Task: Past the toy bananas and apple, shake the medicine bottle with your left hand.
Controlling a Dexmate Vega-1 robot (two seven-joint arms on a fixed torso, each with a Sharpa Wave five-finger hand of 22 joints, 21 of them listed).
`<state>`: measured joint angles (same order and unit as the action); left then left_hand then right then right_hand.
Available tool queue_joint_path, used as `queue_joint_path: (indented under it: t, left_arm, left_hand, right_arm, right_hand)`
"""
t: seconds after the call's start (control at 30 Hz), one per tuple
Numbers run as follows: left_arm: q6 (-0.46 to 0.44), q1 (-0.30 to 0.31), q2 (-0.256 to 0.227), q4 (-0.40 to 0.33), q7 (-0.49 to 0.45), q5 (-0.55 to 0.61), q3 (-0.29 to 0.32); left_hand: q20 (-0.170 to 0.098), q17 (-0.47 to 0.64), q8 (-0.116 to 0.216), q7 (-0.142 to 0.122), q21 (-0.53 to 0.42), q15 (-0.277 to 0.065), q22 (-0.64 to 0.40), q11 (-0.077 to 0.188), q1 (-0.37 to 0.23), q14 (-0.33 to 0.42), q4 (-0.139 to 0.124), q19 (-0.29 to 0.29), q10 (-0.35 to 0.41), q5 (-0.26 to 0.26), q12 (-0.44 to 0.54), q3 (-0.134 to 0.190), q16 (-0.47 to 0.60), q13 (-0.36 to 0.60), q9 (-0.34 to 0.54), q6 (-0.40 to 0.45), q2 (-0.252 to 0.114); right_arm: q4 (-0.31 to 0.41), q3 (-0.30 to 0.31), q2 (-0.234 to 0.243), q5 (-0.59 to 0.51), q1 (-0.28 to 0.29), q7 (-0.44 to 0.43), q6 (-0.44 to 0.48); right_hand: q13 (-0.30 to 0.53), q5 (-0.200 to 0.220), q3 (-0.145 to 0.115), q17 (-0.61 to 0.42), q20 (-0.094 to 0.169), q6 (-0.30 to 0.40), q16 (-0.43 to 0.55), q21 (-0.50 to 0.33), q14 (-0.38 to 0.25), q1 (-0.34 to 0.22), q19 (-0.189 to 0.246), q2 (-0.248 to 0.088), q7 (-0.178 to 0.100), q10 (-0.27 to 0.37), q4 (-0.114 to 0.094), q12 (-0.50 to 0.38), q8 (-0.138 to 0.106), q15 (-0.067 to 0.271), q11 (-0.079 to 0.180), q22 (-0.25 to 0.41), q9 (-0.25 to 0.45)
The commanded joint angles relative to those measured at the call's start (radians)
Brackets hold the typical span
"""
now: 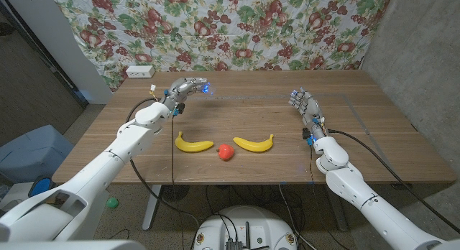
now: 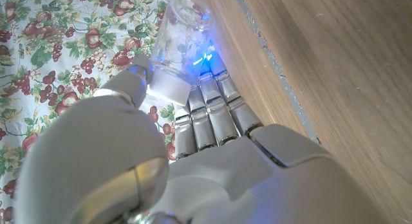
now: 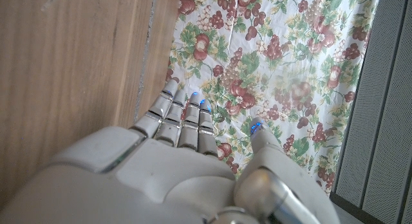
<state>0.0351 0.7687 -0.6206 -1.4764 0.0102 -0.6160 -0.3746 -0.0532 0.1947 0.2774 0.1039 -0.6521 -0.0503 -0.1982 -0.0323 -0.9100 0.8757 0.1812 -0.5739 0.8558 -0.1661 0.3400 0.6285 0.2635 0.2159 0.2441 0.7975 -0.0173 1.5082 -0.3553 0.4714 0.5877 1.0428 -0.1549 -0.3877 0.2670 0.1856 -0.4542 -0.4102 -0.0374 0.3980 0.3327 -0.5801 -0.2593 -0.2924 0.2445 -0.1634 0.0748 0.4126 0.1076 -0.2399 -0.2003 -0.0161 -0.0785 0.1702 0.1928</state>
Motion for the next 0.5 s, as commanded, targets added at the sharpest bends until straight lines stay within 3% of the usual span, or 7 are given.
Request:
queue_joint_path:
  t: [0.03, 0.5]
  left_arm:
    - [0.003, 0.008, 0.008, 0.029, 0.084, -0.116, 0.030]
    - [0.016, 0.002, 0.030, 0.079, 0.147, -0.197, 0.052]
  left_hand:
    - [-0.079, 0.004, -0.003, -0.034, -0.009, -0.183, -0.004, 0.194, -0.148, 0.075, -0.003, -0.010, 0.200, -0.008, 0.004, -0.004, 0.002, 0.005, 0.004, 0.111, -0.156]
    - [-0.082, 0.005, -0.006, -0.031, -0.021, -0.185, -0.004, 0.191, -0.155, 0.084, -0.001, -0.013, 0.210, -0.008, 0.005, -0.010, 0.003, 0.006, 0.005, 0.120, -0.153]
  right_arm:
    - [0.003, -0.005, -0.001, -0.006, -0.004, -0.003, 0.006]
    - [0.007, -0.009, -0.007, -0.013, -0.005, -0.016, 0.011]
  right_hand:
    - [0.002, 0.005, -0.004, -0.002, -0.001, 0.012, 0.003, 0.004, -0.006, 0.010, 0.013, -0.001, -0.001, 0.007, 0.006, 0.002, -0.004, 0.004, -0.003, 0.005, 0.003]
    - [0.002, 0.005, -0.004, -0.002, -0.001, 0.012, 0.003, 0.008, -0.006, 0.010, 0.015, -0.001, -0.001, 0.008, 0.006, 0.002, -0.004, 0.002, -0.003, 0.005, 0.003]
